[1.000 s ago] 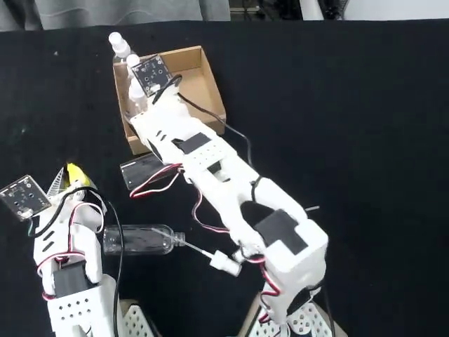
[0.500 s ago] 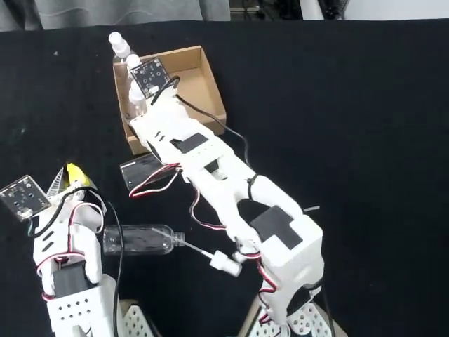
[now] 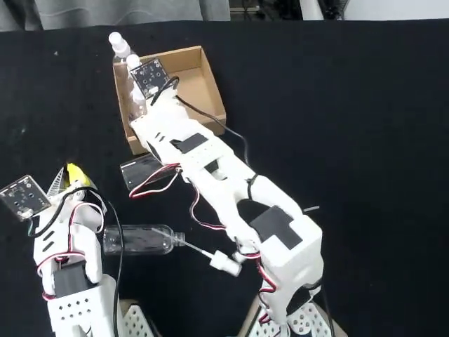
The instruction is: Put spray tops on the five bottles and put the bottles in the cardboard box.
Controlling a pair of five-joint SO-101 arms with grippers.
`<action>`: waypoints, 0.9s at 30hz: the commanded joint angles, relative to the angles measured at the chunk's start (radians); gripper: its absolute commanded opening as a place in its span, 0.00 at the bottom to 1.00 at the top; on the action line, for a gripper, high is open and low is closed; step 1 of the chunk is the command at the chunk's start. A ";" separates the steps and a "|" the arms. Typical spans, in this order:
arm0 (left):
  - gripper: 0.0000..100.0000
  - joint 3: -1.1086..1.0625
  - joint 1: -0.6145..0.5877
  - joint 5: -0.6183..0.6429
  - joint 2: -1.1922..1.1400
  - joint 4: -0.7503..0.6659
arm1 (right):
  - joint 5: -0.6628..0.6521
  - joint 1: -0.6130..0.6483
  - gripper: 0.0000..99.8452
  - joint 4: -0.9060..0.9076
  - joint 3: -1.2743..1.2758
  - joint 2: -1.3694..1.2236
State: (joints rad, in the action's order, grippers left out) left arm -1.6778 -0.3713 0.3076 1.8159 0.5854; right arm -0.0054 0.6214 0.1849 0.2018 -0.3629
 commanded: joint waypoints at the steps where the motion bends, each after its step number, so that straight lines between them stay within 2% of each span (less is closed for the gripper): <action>1: 0.03 -0.022 -0.008 -0.012 0.008 0.006 | 0.009 0.037 0.24 0.011 -0.042 0.012; 5: 0.03 -0.022 -0.008 -0.012 0.008 0.006 | 0.009 0.038 0.27 0.011 -0.042 0.012; 27: 0.03 -0.022 -0.008 -0.012 0.008 0.006 | 0.006 0.074 0.26 0.061 -0.044 0.021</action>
State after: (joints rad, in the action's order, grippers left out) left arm -1.6778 -0.3713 0.3076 1.8159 0.5854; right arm -0.0054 0.6582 0.2355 0.2018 -0.3629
